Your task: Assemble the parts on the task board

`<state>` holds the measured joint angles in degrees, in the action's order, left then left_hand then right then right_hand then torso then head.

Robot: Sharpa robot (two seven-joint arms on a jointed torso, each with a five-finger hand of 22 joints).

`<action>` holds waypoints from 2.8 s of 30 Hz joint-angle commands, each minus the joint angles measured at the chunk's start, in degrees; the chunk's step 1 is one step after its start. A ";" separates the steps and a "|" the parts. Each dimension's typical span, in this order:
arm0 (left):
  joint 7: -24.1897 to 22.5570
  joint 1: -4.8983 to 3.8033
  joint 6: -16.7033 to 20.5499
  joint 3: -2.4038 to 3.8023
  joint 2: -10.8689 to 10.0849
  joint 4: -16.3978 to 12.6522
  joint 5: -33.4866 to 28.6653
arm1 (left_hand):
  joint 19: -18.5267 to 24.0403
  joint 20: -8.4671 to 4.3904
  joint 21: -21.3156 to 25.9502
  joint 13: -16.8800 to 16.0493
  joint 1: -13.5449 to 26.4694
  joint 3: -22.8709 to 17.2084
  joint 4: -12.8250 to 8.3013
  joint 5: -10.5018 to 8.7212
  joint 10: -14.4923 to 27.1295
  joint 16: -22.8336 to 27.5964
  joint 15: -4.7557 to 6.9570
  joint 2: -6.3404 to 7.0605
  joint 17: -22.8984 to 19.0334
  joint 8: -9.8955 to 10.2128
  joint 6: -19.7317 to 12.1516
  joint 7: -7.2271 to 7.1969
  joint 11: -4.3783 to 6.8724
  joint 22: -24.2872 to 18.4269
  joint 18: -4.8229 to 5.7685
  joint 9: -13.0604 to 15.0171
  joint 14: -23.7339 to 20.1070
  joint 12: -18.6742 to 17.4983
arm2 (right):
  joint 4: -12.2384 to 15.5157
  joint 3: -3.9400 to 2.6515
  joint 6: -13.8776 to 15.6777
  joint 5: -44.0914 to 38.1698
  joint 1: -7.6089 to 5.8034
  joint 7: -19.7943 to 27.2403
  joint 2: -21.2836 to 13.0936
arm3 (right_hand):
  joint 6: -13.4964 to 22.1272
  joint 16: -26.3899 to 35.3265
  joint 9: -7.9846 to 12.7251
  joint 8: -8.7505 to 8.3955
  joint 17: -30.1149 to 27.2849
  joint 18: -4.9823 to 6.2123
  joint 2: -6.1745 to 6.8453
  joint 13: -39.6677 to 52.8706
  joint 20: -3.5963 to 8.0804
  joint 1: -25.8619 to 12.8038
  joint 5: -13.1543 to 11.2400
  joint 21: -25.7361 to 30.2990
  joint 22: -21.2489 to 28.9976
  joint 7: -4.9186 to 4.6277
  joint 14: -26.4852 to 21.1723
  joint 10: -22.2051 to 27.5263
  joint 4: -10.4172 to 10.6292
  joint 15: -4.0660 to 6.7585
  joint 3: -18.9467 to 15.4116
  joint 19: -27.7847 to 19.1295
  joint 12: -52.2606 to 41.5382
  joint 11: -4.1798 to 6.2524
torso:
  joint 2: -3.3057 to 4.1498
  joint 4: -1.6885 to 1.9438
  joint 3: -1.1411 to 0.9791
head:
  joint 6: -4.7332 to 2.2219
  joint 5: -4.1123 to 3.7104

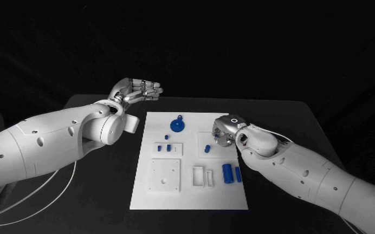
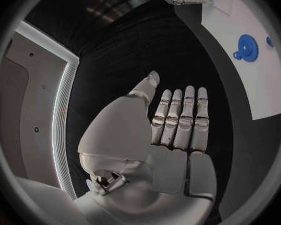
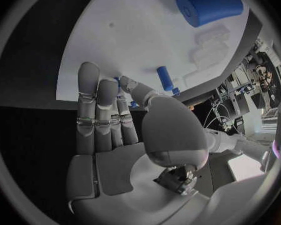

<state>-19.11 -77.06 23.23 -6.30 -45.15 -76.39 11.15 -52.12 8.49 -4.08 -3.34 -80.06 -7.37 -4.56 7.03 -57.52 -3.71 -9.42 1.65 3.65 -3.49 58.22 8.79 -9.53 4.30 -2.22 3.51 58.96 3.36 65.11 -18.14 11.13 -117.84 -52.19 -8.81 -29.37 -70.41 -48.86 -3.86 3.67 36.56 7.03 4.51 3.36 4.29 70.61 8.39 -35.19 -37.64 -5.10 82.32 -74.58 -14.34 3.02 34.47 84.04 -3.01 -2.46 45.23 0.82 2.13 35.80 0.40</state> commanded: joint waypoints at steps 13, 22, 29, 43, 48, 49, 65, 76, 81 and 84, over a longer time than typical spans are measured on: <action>-0.93 -0.12 -0.87 0.05 0.15 0.43 -0.34 | -1.13 -0.05 -0.61 0.01 -0.17 0.01 -0.73 0.36 0.22 0.22 0.16 -0.53 -0.02 -0.23 0.21 -0.09 0.00 0.03 -0.81 0.03 0.23 0.34 | 0.51 0.23 4.29 -3.42 0.90 -2.01 -0.25 | -1.61 -0.24 -0.06 -0.03 -0.19 0.91 -0.62 0.17 0.58 1.16 -4.01 -0.44 -3.69 0.41 0.09 -2.30 -1.37 0.59 1.99 -0.59 -0.38 0.78 | -0.03 -0.02 0.02 | 0.07 0.42; -1.05 -0.12 -0.89 0.06 0.28 0.97 -0.34 | -1.15 -0.03 -0.58 0.01 -0.28 -0.02 -0.95 0.41 0.28 0.21 0.16 -0.55 -0.02 -0.23 0.18 -0.08 0.00 0.00 -0.86 0.03 0.25 0.34 | 1.70 -0.56 7.99 1.96 0.95 -0.21 -1.11 | -1.93 -0.09 -0.05 -0.03 -0.37 0.86 -0.40 0.17 0.64 1.56 -4.87 0.26 -4.61 0.49 0.14 -2.64 -1.25 0.66 2.29 -0.54 -0.37 0.86 | -0.02 -0.09 -0.07 | 0.10 0.90; -1.05 -0.12 -0.90 0.06 0.33 1.38 -0.32 | -1.15 -0.03 -0.58 0.01 -0.28 -0.02 -0.95 0.41 0.28 0.21 0.16 -0.55 -0.02 -0.23 0.18 -0.08 0.00 0.00 -0.86 0.03 0.25 0.34 | 3.63 -1.97 8.62 7.54 0.96 0.97 -2.46 | -1.94 0.03 -0.06 -0.02 -0.44 0.92 -0.54 0.17 0.65 1.72 -5.16 0.89 -5.07 0.49 0.14 -2.64 -1.24 0.68 2.02 -0.35 -0.38 0.87 | -0.05 -0.18 -0.06 | 0.09 1.12; -1.49 -0.12 -0.69 0.06 1.08 2.86 -0.28 | -1.18 -0.01 -0.55 0.01 -0.27 -0.06 -1.36 0.48 0.33 0.21 0.16 -0.66 -0.01 -0.24 0.18 -0.07 -0.03 -0.01 -0.91 0.03 0.25 0.34 | 9.90 -3.49 10.79 14.25 1.79 4.22 -3.24 | -1.80 0.30 -0.04 -0.04 -0.55 1.24 -0.77 0.15 0.61 1.73 -5.07 1.82 -5.66 0.44 0.19 -2.47 -1.14 0.64 1.72 -0.18 -0.37 0.83 | -0.23 -0.12 0.12 | -0.62 3.77; -2.00 -0.12 -0.56 0.05 2.71 4.98 -0.27 | -1.24 -0.05 -0.57 0.01 -0.29 -0.10 -1.38 0.46 0.21 0.18 0.21 -0.75 -0.01 -0.24 0.19 -0.08 0.01 0.00 -0.93 0.03 0.44 0.36 | 11.85 -3.54 10.50 16.25 2.67 5.29 -1.95 | -1.69 0.38 -0.05 -0.03 -0.58 1.53 -0.95 0.15 0.61 1.68 -4.97 2.30 -5.95 0.41 0.20 -2.37 -1.12 0.65 1.57 0.02 -0.37 0.80 | -0.75 0.11 0.14 | -0.63 5.99; -2.10 -0.12 -0.57 0.05 3.11 5.49 -0.27 | -1.31 -0.07 -0.60 0.01 -0.30 -0.11 -1.40 0.49 0.18 0.18 0.24 -0.78 -0.01 -0.23 0.20 -0.08 0.03 0.01 -0.95 0.03 0.50 0.35 | 12.14 -3.54 10.39 16.65 2.88 5.46 -1.62 | -1.69 0.38 -0.05 -0.03 -0.58 1.53 -0.95 0.15 0.61 1.68 -4.97 2.30 -5.95 0.41 0.20 -2.37 -1.12 0.65 1.57 0.02 -0.37 0.80 | -0.84 0.14 0.19 | -0.58 6.44; -2.50 -0.12 -0.28 0.02 8.05 10.21 -0.26 | -1.42 -0.09 -0.61 0.01 -0.48 -0.17 -1.47 0.45 0.16 0.21 0.26 -0.95 -0.02 -0.24 0.28 -0.10 0.03 -0.01 -0.97 0.03 0.51 0.33 | 12.10 -0.49 7.86 9.98 4.97 6.12 3.86 | -1.46 0.59 -0.06 -0.02 -0.77 1.75 -1.27 0.15 0.49 1.37 -4.32 3.45 -6.62 0.36 0.26 -2.16 -1.28 0.60 1.43 0.40 -0.37 0.74 | -1.53 0.50 0.95 | 0.69 13.55; -2.49 -0.13 0.02 0.02 9.90 10.74 -0.20 | -1.39 -0.07 -0.56 0.02 -0.69 -0.16 -1.47 0.48 0.24 0.21 0.23 -0.93 -0.02 -0.24 0.26 -0.10 0.02 -0.02 -0.99 0.03 0.43 0.33 | 11.01 3.47 5.72 3.08 5.57 4.57 5.59 | -1.46 0.63 -0.07 -0.03 -0.85 1.55 -1.28 0.14 0.49 1.22 -4.12 3.81 -6.95 0.36 0.26 -2.10 -1.39 0.58 1.67 0.56 -0.36 0.72 | -1.46 0.36 0.85 | 1.91 14.61; -2.46 -0.14 0.10 0.02 10.22 10.78 -0.18 | -1.39 -0.07 -0.56 0.02 -0.69 -0.16 -1.47 0.48 0.24 0.21 0.23 -0.93 -0.02 -0.24 0.26 -0.10 0.02 -0.02 -0.99 0.03 0.43 0.33 | 10.68 4.79 4.97 1.37 5.76 4.43 5.86 | -1.44 0.63 -0.08 -0.02 -0.91 1.46 -1.28 0.15 0.51 1.12 -4.07 4.16 -7.22 0.36 0.28 -2.11 -1.44 0.60 1.80 0.68 -0.37 0.72 | -1.45 0.27 0.72 | 2.42 15.00; -2.45 -0.14 0.07 0.02 10.32 10.77 -0.18 | -1.39 -0.07 -0.56 0.02 -0.69 -0.16 -1.47 0.48 0.24 0.21 0.23 -0.93 -0.02 -0.24 0.26 -0.10 0.02 -0.02 -0.99 0.03 0.43 0.33 | 10.50 5.27 4.77 0.75 5.82 4.38 5.95 | -1.44 0.63 -0.08 -0.02 -0.91 1.46 -1.28 0.15 0.51 1.12 -4.07 4.16 -7.22 0.36 0.28 -2.11 -1.44 0.60 1.80 0.68 -0.37 0.72 | -1.45 0.24 0.65 | 2.53 15.12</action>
<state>-20.69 -77.07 23.20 -6.33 -34.99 -65.55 11.09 -53.04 8.38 -4.52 -3.33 -80.51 -7.52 -5.75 7.26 -57.53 -3.71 -9.21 1.20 3.66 -3.49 58.22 8.79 -9.53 4.32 -2.20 3.50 59.18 3.36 75.66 -12.91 17.53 -114.00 -46.42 -4.11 -23.50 -71.88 -48.57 -3.91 3.65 35.70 7.03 3.71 3.41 4.79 72.04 4.12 -31.19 -44.81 -4.53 82.60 -75.24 -15.65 3.27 36.11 83.94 -3.30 -2.73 43.77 1.13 2.88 38.17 15.39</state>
